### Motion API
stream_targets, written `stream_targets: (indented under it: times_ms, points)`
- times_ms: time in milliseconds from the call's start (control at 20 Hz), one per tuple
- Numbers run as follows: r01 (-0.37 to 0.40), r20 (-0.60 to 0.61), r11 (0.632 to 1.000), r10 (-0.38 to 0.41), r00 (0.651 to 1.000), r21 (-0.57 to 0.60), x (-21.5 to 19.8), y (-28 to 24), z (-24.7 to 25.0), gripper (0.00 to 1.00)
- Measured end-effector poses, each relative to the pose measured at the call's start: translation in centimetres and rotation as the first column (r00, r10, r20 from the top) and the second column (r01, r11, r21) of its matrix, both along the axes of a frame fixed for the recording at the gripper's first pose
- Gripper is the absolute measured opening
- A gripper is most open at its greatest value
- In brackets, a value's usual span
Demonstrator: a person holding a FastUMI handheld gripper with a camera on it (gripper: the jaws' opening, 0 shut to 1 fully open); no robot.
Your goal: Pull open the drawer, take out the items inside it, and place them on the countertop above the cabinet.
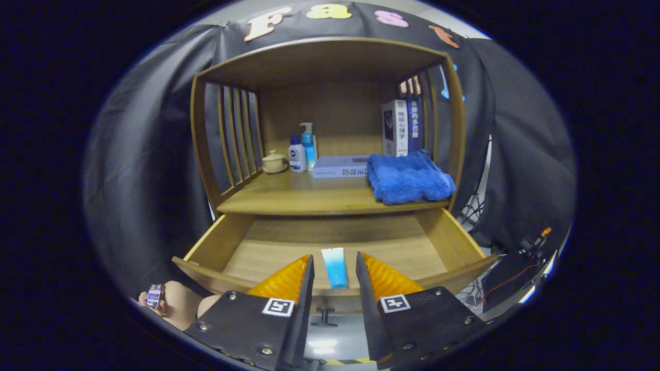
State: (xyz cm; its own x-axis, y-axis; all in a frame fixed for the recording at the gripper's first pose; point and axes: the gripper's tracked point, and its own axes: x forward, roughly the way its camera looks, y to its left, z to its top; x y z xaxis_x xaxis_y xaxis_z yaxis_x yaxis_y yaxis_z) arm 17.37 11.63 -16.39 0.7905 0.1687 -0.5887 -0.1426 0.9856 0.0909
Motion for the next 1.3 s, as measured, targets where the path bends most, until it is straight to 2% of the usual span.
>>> stream_targets:
  times_ms: [150, 300, 400, 450, 650, 850, 1050, 1150, 1250, 1300]
  points:
    - [0.003, -0.126, 0.999, 0.003, 0.992, 0.050, 3.1, 0.9, -3.2, 0.46]
    - [0.001, -0.231, 1.000, 0.000, 0.973, 0.005, 5.0, 0.2, -6.6, 0.47]
    - [-0.022, -0.278, 0.999, 0.008, 0.961, -0.048, 6.2, 0.1, -8.6, 0.58]
    - [-0.036, -0.321, 0.996, 0.009, 0.947, -0.079, 6.2, -0.2, -9.4, 0.64]
    - [-0.113, -0.493, 0.984, 0.029, 0.869, -0.141, 4.8, 0.1, -13.5, 0.64]
    - [-0.126, -0.570, 0.976, 0.001, 0.821, -0.180, 4.3, -0.5, -16.1, 0.64]
    - [-0.134, -0.583, 0.977, 0.013, 0.813, -0.165, 4.2, -0.4, -16.8, 0.64]
    - [-0.134, -0.592, 0.977, 0.010, 0.806, -0.166, 4.1, -0.6, -16.6, 0.43]
    - [-0.130, -0.582, 0.978, 0.009, 0.813, -0.166, 4.3, -0.8, -16.7, 0.43]
    - [-0.126, -0.578, 0.976, 0.002, 0.816, -0.175, 4.3, -1.0, -16.8, 0.39]
